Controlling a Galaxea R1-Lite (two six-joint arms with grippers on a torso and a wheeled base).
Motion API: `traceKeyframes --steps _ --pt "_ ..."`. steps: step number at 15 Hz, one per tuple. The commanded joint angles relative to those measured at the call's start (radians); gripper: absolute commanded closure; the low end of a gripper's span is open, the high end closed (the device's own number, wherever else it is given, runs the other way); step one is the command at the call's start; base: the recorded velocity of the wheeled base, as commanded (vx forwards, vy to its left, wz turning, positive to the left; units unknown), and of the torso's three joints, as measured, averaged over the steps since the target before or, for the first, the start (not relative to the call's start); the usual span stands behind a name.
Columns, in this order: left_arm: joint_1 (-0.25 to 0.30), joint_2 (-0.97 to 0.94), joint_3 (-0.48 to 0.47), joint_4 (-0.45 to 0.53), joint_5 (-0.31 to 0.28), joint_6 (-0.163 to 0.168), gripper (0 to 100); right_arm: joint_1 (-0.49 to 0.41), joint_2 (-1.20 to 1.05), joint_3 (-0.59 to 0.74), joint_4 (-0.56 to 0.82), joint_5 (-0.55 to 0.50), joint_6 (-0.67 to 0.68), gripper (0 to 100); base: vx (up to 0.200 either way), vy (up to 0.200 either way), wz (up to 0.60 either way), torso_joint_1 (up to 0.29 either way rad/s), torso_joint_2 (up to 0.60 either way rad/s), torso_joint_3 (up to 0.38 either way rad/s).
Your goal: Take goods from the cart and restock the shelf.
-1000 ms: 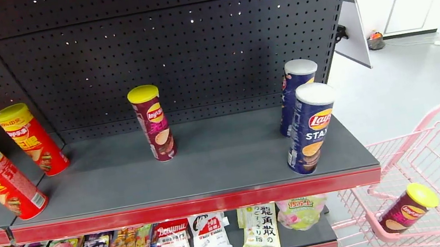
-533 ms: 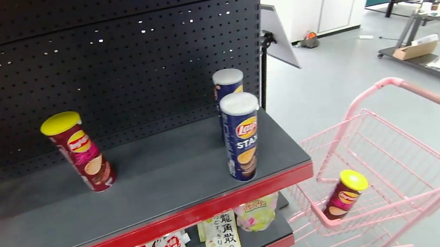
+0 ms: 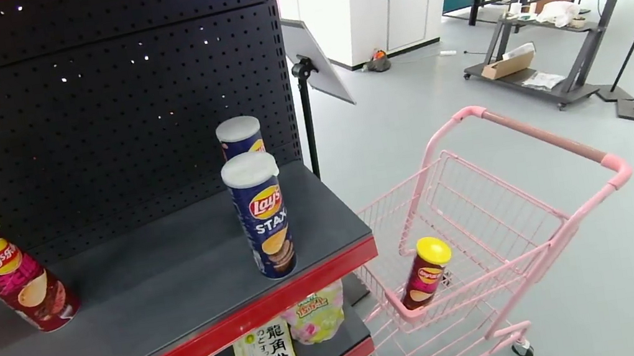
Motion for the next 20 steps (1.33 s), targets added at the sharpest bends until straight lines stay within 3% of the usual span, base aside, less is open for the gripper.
traceKeyframes --steps 1,20 --pt "0.000 0.000 0.000 0.000 0.000 0.000 0 0.000 0.002 0.000 0.000 -0.002 0.000 0 0.000 0.000 0.00 0.000 0.00 0.000" --pt "0.000 0.000 0.000 0.000 0.000 0.000 0 0.000 0.002 0.000 0.000 -0.004 0.000 0 0.000 0.000 0.00 -0.131 0.32 0.182"
